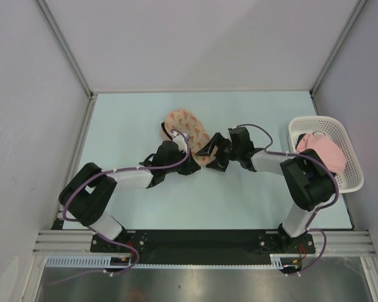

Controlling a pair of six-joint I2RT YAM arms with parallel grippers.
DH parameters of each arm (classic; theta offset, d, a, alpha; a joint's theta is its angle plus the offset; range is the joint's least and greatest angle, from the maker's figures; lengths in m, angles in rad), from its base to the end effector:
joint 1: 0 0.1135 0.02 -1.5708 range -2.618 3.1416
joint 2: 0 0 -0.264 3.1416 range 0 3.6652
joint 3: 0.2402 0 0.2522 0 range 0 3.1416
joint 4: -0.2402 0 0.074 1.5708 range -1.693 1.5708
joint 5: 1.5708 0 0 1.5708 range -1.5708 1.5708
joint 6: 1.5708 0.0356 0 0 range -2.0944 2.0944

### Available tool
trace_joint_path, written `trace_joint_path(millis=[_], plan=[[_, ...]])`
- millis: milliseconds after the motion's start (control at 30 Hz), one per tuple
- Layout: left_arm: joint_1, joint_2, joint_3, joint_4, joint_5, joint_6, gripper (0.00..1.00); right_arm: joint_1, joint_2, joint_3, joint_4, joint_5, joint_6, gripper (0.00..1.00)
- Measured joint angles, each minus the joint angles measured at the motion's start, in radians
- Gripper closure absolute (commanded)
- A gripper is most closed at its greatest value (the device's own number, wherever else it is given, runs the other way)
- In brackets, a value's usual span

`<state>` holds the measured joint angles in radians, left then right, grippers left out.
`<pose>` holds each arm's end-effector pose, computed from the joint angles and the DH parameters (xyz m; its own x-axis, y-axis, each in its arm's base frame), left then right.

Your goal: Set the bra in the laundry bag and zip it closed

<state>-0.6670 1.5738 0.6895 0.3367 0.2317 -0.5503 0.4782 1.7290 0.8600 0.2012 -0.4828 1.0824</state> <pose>0.2426 -0.2014 0.1695 -0.7441 -0.0619 -0.6652 0.4306 0.7168 -0.5484 0.3017 0.1750 0.1605 -0.9037 0.4126 -0.1145 0.1424 0.5419 0.8283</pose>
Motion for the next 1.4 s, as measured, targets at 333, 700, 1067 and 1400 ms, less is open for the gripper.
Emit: trace_joint_path(millis=[333, 700, 1067, 1400], plan=[[-0.024, 0.008, 0.019, -0.049, -0.085, -0.002, 1.0, 0.003, 0.055, -0.011, 0.117, -0.001, 0.139, 0.91], [0.071, 0.007, 0.04, -0.179, -0.204, -0.014, 1.0, -0.102, 0.091, -0.011, 0.132, -0.118, 0.107, 1.0], [0.133, -0.042, -0.016, -0.199, -0.165, -0.008, 1.0, -0.175, 0.243, 0.217, 0.003, -0.269, -0.084, 0.51], [0.058, -0.052, -0.007, -0.16, -0.087, -0.023, 0.82, -0.153, 0.063, 0.12, -0.147, -0.075, -0.197, 0.0]])
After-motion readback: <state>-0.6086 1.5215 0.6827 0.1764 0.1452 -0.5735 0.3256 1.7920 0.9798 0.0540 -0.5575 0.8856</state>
